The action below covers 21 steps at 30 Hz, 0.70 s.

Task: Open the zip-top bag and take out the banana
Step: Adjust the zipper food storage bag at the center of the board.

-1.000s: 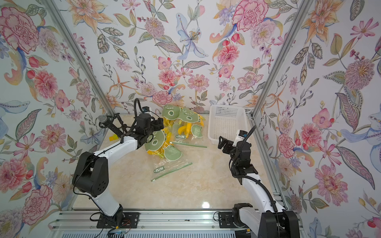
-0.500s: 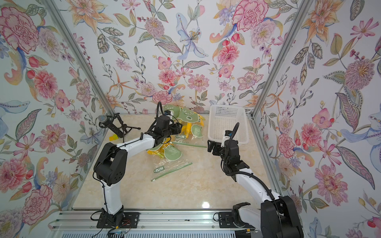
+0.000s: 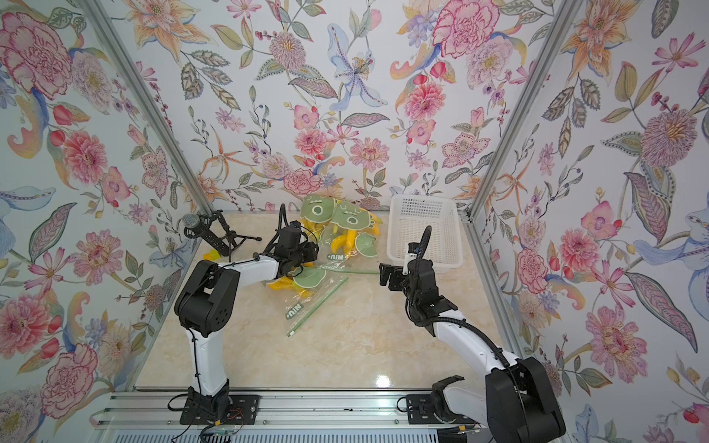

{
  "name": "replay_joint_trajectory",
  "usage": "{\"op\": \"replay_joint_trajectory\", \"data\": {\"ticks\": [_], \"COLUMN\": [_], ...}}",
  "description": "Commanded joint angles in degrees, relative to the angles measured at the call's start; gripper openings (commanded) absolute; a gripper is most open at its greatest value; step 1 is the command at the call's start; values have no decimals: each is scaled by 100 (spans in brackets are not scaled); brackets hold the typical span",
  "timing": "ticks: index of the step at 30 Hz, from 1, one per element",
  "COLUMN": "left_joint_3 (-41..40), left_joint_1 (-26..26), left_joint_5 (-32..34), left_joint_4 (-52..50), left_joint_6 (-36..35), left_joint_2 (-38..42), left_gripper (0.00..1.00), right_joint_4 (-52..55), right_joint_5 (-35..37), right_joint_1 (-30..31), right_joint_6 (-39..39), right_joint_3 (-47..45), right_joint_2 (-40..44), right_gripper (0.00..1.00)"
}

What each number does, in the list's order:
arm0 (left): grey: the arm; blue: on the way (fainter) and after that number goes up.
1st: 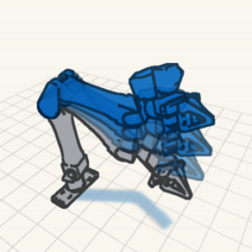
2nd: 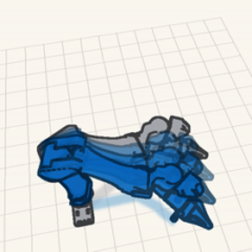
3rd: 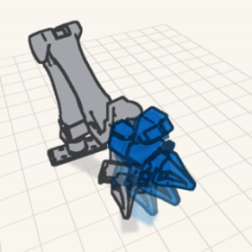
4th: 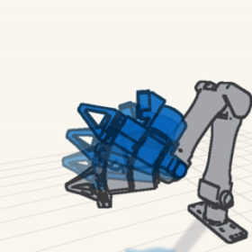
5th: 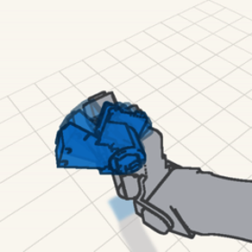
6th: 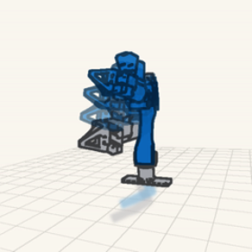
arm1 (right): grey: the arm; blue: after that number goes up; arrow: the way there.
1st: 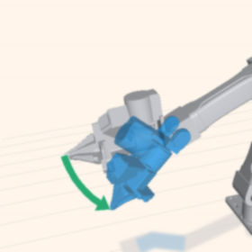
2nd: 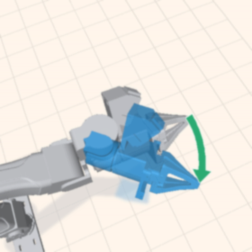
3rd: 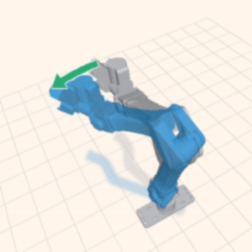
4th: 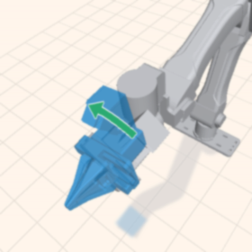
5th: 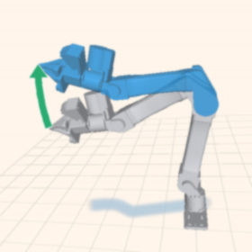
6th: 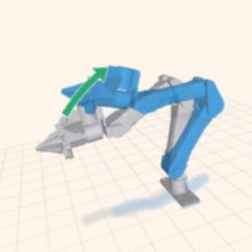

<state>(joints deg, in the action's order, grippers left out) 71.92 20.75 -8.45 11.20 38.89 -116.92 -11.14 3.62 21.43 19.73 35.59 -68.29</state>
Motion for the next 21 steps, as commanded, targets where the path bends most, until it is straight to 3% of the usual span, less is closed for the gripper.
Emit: {"op": "replay_joint_trajectory", "data": {"ticks": [1, 10, 14, 17, 21], "left_joint_3": [-148, 260, 646, 750, 749], "left_joint_1": [-270, -766, -454, -66, 224], "left_joint_5": [-38, 335, 445, 273, -339], "left_joint_4": [65, -477, -808, -824, -458], "left_joint_6": [-306, -750, -884, -795, -417], "left_joint_2": [150, -54, 84, 311, 315], "left_gripper": [47, 47, 50, 57, 74], "right_joint_4": [164, 372, 441, 465, 460], "right_joint_5": [191, 325, 302, 297, 246], "right_joint_1": [71, 131, 133, 133, 154], "right_joint_6": [-117, -136, -126, -92, -81], "right_joint_3": [167, 237, 255, 288, 332], "right_joint_2": [-43, -3, 18, 9, -90], "right_gripper": [100, 100, 100, 100, 99]}}
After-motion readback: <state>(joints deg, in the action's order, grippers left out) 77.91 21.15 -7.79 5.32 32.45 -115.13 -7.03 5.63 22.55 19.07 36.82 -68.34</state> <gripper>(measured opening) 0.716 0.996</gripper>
